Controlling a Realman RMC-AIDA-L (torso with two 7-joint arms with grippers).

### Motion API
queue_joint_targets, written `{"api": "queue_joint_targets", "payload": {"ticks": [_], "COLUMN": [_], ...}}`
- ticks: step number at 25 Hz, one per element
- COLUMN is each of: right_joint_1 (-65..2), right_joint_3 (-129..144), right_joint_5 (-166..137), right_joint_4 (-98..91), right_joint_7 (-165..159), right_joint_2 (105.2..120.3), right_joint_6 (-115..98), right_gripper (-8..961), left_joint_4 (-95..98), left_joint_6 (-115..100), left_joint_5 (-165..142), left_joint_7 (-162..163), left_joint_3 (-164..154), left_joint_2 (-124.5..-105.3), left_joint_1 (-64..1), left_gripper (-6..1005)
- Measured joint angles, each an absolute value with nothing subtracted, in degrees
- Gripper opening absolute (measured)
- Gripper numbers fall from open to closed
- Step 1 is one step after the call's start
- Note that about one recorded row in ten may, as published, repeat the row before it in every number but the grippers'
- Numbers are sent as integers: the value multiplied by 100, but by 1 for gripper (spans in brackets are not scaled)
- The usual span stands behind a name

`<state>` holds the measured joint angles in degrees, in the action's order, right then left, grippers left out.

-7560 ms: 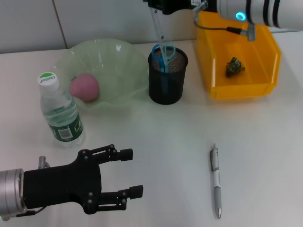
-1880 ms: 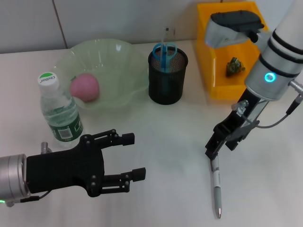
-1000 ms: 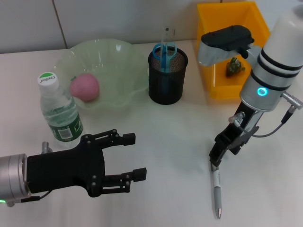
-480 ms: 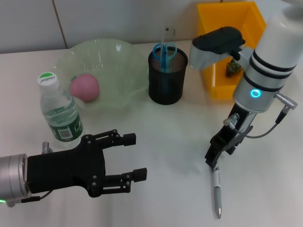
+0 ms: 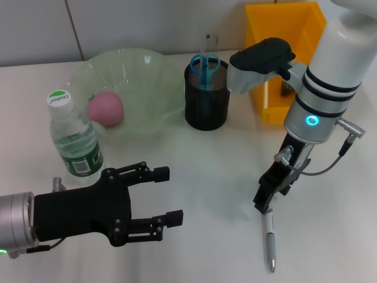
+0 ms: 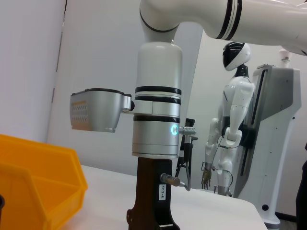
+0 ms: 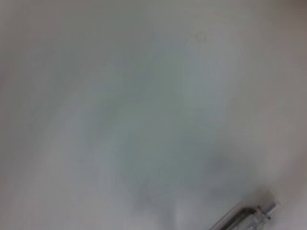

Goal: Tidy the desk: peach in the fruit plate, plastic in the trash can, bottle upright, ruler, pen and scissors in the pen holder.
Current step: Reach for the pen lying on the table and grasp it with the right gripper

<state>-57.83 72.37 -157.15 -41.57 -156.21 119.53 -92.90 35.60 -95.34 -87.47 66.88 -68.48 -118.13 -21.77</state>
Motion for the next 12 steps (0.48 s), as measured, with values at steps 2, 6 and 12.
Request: {"api": "queue_joint_targets", "payload": {"ticks": [2, 6, 12], "right_joint_1": [-5785, -5800, -5820], "right_joint_3": [7264, 7309, 7313], "right_joint_5": [-15714, -15706, -15706], "right_joint_4": [-4154, -4116, -4021], "right_joint_7": [-15612, -15609, -15668], "right_joint_2": [11955, 11963, 11962], "right_joint_6": [-9272, -9245, -9193], "right_gripper": [668, 669, 669], "left_joint_4": [3559, 3559, 3559], "left_joint_6": [-9535, -9545, -9568], "left_joint_5": [-8745, -8742, -8733], "left_joint_7": [6689, 6694, 6699], "left_joint_3": [-6847, -6847, -6846], "left_joint_2": [-11813, -11812, -11819], "left_joint_1": [-2176, -2174, -2171], "left_gripper": [812, 812, 812]}}
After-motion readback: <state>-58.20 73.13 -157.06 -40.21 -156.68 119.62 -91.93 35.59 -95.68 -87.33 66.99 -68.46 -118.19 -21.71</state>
